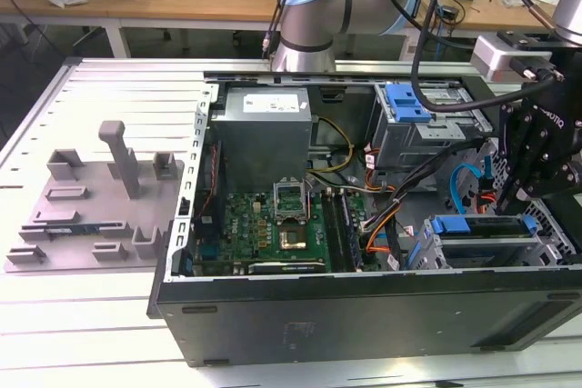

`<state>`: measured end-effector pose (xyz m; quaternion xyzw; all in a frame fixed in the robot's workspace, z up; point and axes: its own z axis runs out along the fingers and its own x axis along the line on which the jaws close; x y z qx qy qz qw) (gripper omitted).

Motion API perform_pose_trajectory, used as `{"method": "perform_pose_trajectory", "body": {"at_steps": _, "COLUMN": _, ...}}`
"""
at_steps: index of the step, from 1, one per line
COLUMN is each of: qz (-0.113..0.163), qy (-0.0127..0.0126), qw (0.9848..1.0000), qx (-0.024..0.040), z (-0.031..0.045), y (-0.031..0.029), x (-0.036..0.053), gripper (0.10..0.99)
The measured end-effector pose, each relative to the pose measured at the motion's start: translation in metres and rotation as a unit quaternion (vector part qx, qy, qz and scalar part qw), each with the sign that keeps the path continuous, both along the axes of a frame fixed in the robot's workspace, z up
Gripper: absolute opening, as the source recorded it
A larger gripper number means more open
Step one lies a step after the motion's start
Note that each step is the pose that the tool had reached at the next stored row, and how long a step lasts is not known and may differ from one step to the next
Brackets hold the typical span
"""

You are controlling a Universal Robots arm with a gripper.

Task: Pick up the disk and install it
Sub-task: 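Insert the first disk wire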

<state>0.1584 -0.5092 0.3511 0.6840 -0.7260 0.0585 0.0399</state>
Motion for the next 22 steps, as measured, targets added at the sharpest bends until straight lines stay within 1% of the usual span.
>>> {"method": "perform_pose_trajectory", "body": {"at_steps": 10, "qz": 0.0, "qy": 0.0, "qw": 1.0, "qx": 0.0, "z": -0.0001, "y": 0.0, "x": 0.0005, "gripper": 0.169}}
{"method": "perform_pose_trajectory", "body": {"at_steps": 22, "qz": 0.001, "qy": 0.0, "qw": 1.0, "qx": 0.0, "z": -0.0019, "y": 0.0, "x": 0.0005, "gripper": 0.169}}
